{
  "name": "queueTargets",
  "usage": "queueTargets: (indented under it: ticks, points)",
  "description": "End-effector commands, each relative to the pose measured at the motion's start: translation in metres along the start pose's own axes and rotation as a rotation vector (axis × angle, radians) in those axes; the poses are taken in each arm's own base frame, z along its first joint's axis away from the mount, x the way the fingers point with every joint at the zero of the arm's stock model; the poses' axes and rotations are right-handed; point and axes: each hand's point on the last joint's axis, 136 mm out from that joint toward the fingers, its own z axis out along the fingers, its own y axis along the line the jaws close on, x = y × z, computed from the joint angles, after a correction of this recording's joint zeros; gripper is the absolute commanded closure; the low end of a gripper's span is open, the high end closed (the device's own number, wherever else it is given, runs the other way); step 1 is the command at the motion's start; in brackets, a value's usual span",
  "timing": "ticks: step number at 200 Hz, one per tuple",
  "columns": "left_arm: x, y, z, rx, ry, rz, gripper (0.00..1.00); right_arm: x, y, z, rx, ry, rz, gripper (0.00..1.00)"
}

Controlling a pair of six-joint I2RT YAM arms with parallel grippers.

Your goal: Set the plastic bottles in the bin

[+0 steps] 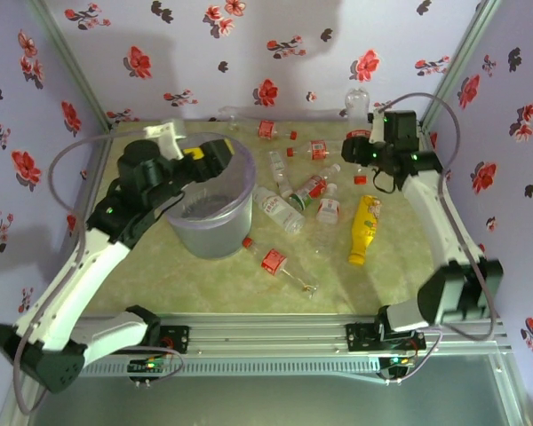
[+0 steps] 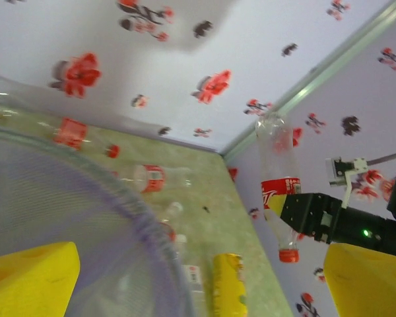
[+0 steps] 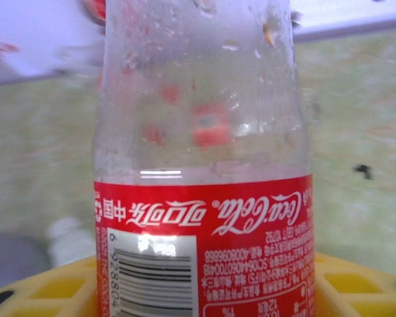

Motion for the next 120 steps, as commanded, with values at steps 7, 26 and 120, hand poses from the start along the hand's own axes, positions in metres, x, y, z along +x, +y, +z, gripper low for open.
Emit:
queueTargets:
  ticks: [7,26,120]
  points:
    - [-0.003,-0.049,0.035,0.173,0.018,-0.008,0.05,0.009,0.072,-0.030,-0.322,-0.053,0.001,0.54]
    - [0.005,-0.067,0.063,0.237,0.065,-0.013,0.05,0.023,0.107,-0.045,-0.463,-0.046,-0.051,0.54]
    - [0.035,-0.092,0.144,0.322,0.149,-0.059,0.10,0.054,0.159,-0.056,-0.700,0.017,-0.073,0.54]
